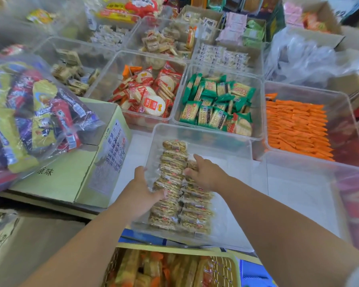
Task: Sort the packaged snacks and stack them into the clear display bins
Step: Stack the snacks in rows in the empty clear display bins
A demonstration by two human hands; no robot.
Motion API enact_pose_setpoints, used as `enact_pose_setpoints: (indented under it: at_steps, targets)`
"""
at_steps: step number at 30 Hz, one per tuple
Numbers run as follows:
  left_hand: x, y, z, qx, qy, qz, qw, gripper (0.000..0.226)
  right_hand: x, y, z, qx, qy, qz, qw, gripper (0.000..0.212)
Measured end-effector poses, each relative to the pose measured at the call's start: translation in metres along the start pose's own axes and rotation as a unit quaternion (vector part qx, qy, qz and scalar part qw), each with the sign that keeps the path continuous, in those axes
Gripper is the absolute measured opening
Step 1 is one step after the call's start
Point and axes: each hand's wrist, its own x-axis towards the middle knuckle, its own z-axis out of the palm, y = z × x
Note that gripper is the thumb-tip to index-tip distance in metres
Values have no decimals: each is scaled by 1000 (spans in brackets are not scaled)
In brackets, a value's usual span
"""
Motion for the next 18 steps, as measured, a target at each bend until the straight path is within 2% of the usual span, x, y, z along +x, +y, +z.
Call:
enact_pose_setpoints:
  at_steps: [3, 5, 10, 14, 18]
  targets:
    - [-12, 2, -8, -11, 15, 5, 1000, 115, -33, -3, -7, -39, 62, 4, 997, 73]
    - [-31, -1, -13, -12, 52, 22, 998, 114, -61, -6, -7, -31, 77, -8, 996, 69]
    - [-117, -20, -23, -49, 162, 92, 981, 76, -129, -28, 11, -24, 82, -56, 995, 63]
    - [-206, -60, -27, -22, 264, 143, 954, 47, -170, -78, 40, -29, 92, -158, 983, 61]
    - [-282, -125, -42, 11, 338, 75, 938, 42, -211, -152, 82, -12, 90, -281, 956, 57]
